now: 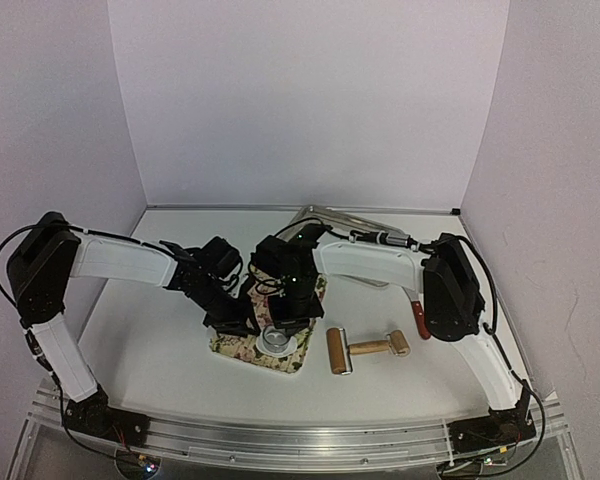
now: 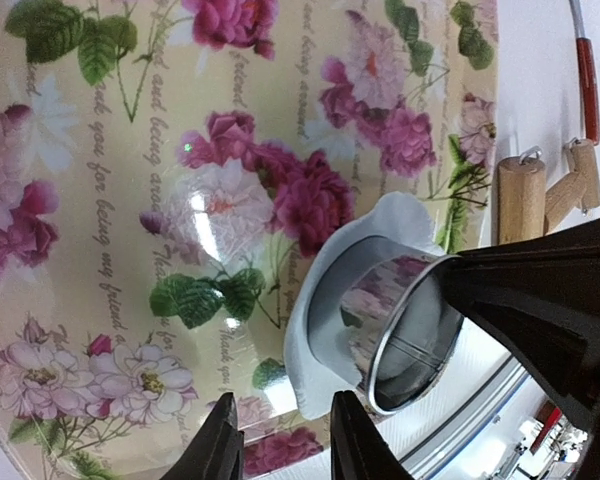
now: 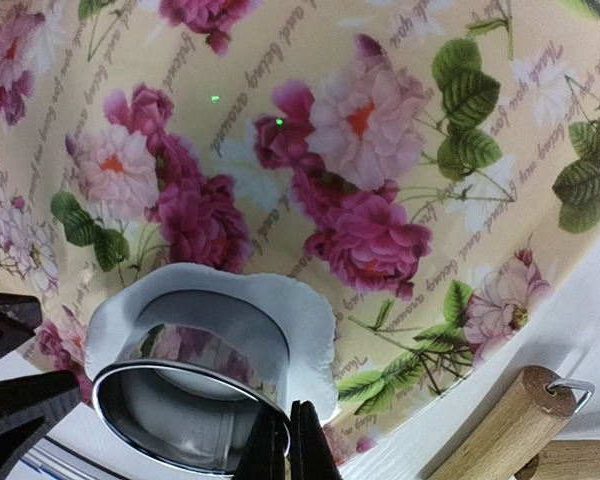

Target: Roll out the dumpling wrappers from the dough

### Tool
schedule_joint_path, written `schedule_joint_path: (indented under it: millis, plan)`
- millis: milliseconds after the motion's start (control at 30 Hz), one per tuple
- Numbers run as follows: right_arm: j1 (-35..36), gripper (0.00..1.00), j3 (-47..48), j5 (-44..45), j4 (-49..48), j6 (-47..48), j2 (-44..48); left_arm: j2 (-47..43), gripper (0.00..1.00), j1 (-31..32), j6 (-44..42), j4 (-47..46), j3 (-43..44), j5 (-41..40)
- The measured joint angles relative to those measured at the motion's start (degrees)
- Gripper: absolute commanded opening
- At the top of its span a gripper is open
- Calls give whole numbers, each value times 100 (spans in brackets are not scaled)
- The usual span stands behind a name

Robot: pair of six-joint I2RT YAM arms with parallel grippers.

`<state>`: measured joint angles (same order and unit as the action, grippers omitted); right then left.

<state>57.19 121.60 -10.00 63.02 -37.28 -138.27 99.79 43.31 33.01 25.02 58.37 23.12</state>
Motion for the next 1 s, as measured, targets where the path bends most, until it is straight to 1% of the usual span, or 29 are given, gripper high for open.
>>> schedule_joint_path:
  millis: [167,333,400,567,667,767,1000]
  plan:
    - [2,0,64,6,53,0,-36,334,39,0,-24,4,1,158]
    - [2,0,113,34,105,2,-57,550,38,-6,-152,-1,143,502]
    - [-1,0,153,81,163,2,-80,625,32,-20,-182,-2,200,645]
    - [-2,0,347,196,353,4,-180,841,13,-24,-281,-52,313,1028]
    - [4,0,485,240,477,34,-252,930,4,-26,-297,-166,319,1166]
    - [21,0,614,317,606,71,-317,975,0,-30,-292,-252,319,1242]
    - [75,0,783,643,836,129,-409,1095,0,-35,-227,-468,343,1477]
